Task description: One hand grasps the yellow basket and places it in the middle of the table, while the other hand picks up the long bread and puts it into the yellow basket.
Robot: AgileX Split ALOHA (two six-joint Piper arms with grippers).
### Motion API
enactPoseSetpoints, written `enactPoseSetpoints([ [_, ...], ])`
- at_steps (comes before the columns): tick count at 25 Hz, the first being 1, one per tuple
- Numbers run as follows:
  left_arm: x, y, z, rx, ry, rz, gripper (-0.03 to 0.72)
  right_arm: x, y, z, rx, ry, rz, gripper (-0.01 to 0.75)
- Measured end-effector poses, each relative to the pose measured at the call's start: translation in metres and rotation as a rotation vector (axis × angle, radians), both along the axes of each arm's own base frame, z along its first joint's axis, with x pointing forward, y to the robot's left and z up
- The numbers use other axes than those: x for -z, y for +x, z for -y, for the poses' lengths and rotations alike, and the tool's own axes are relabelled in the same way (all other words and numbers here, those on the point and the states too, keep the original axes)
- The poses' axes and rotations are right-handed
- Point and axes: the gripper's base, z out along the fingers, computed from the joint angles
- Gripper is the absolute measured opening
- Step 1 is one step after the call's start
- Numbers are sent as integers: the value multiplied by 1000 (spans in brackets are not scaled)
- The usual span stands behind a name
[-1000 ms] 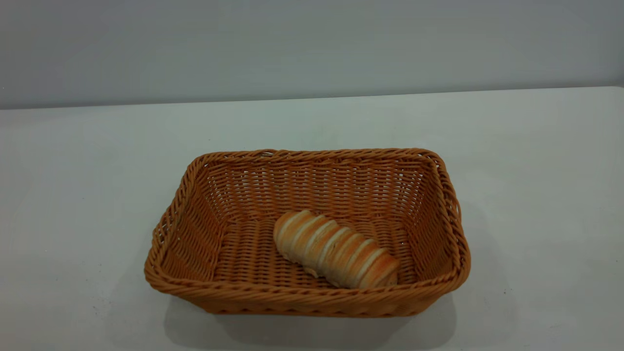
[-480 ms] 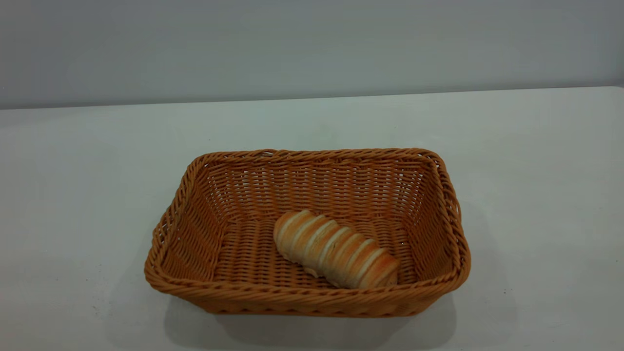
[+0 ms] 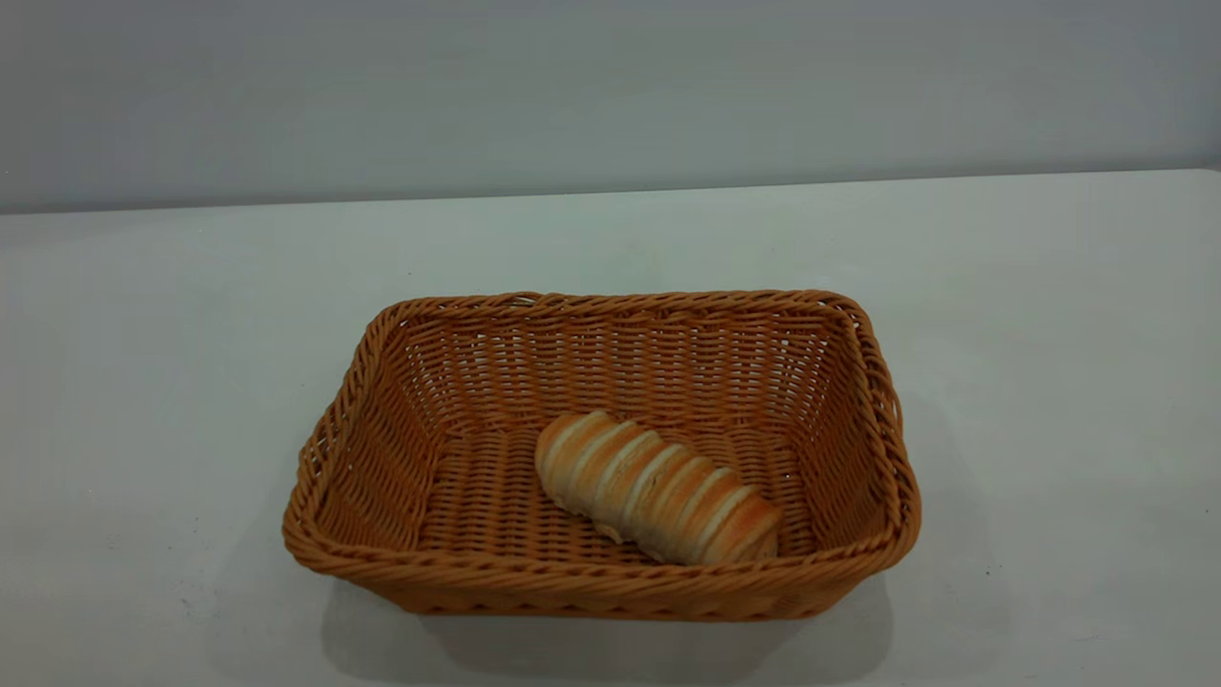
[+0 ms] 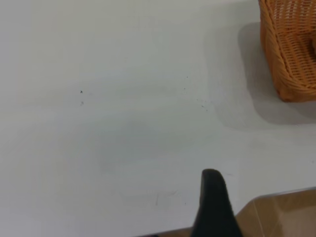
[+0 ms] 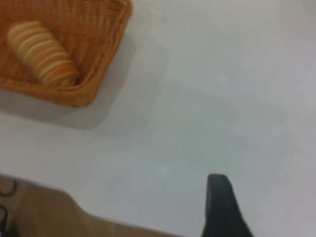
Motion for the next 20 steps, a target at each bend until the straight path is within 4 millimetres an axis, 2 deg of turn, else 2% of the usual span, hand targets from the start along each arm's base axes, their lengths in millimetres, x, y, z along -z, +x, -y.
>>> enactPoseSetpoints([
  [5, 0, 0, 0, 0, -1, 0, 561, 0, 1, 3, 58, 23, -3, 490],
  [20, 0, 0, 0, 0, -1, 0, 561, 0, 1, 3, 59, 24, -3, 490],
])
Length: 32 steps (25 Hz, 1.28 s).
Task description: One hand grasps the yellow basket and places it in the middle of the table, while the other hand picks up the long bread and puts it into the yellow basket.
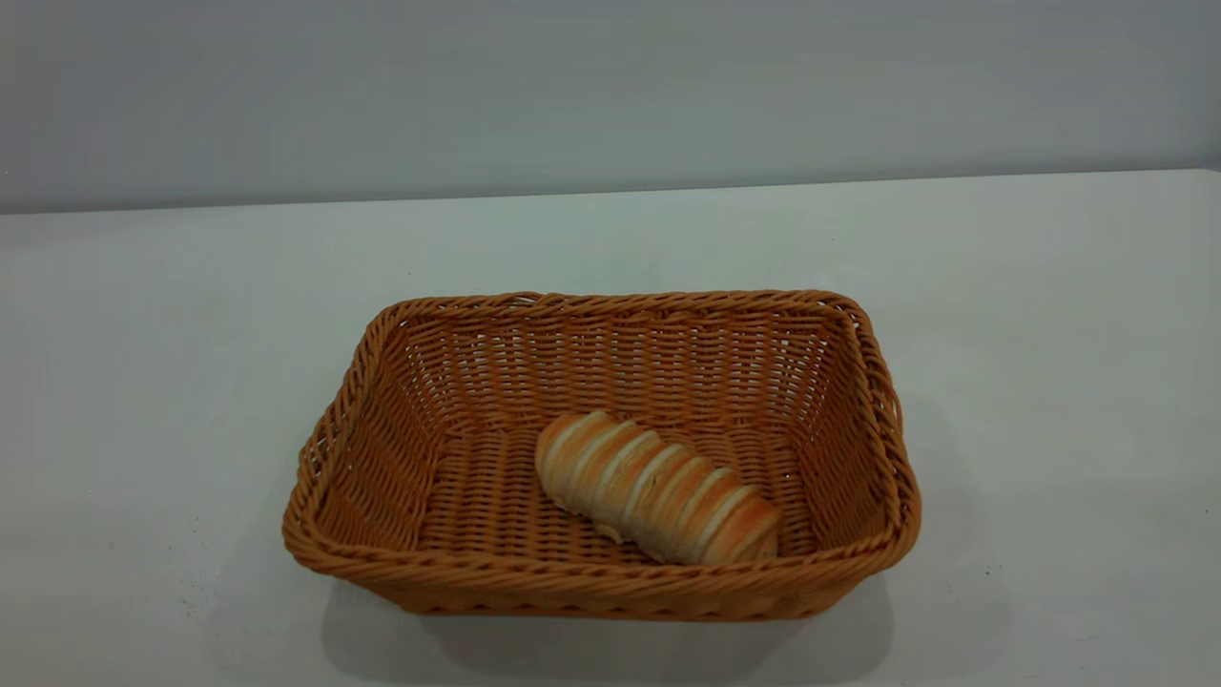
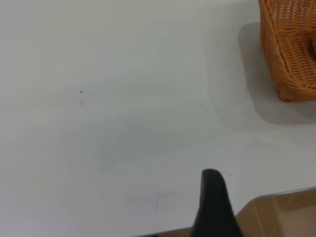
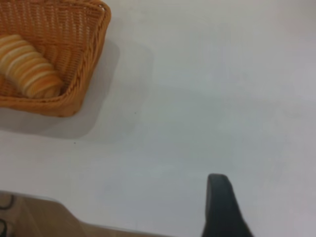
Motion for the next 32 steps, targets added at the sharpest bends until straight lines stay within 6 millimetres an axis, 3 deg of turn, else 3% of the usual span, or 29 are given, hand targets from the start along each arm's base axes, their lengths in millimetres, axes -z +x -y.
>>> enactPoseSetpoints([
  [5, 0, -1, 0, -40, -1, 0, 561, 0, -6, 1, 42, 8, 37, 490],
  [16, 0, -7, 1, -342, -3, 12, 561, 1, -9, 0, 222, 6, 46, 490],
  [32, 0, -12, 1, -329, -9, 44, 561, 1, -9, 0, 229, 5, 46, 490],
])
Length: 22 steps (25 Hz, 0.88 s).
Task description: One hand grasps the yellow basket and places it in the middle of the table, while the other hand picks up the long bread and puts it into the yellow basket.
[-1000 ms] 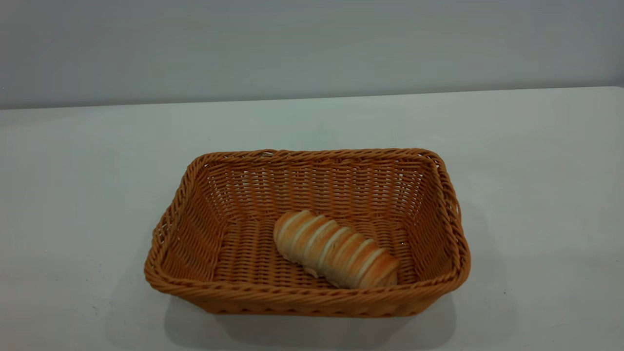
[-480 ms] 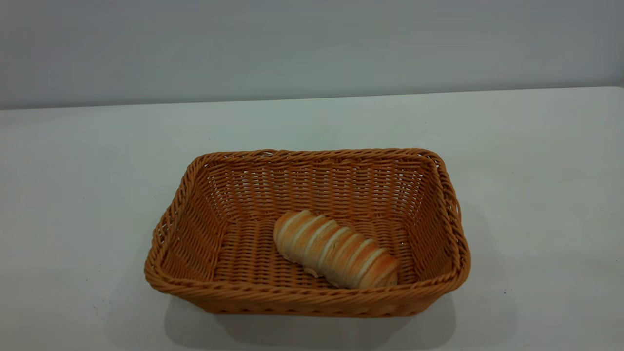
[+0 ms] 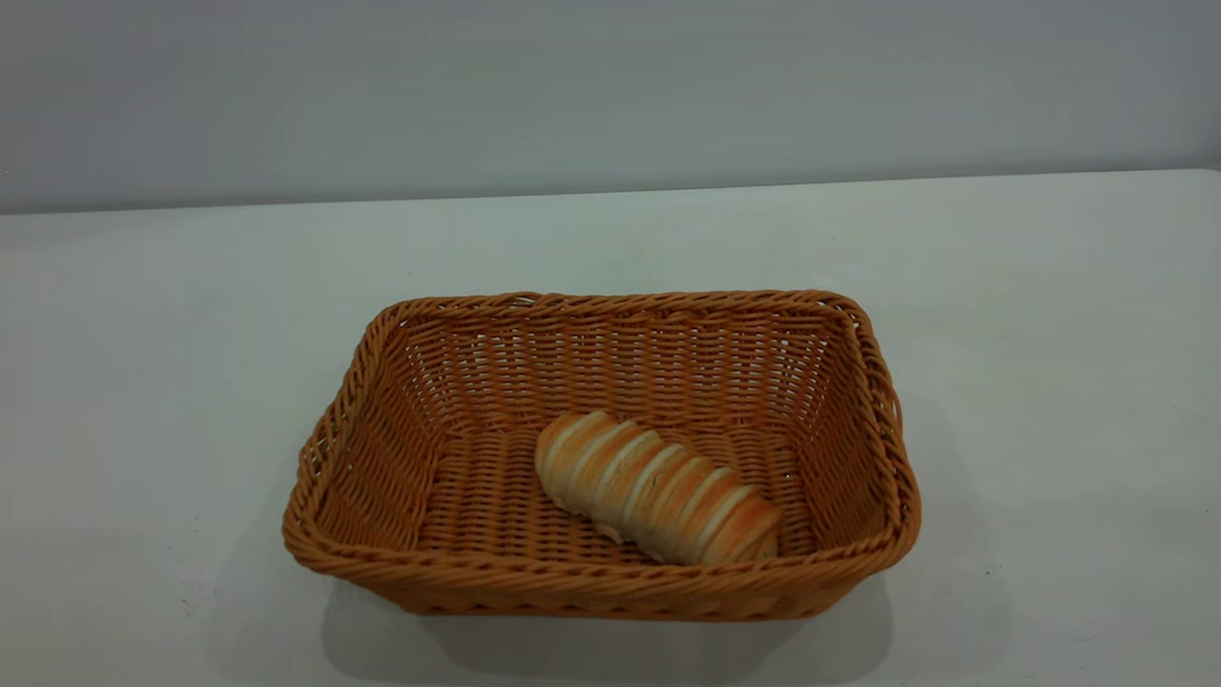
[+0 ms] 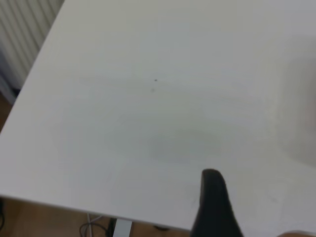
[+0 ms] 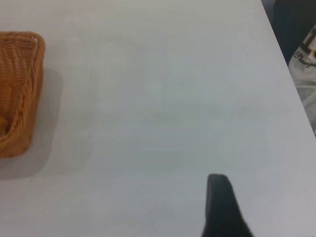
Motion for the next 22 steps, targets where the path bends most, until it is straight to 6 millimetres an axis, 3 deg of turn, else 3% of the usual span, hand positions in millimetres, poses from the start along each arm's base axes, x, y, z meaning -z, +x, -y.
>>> enactPoseSetpoints([
  [22, 0, 0, 0, 31, 0, 0, 561, 0, 0, 0, 0, 0, 0, 490],
])
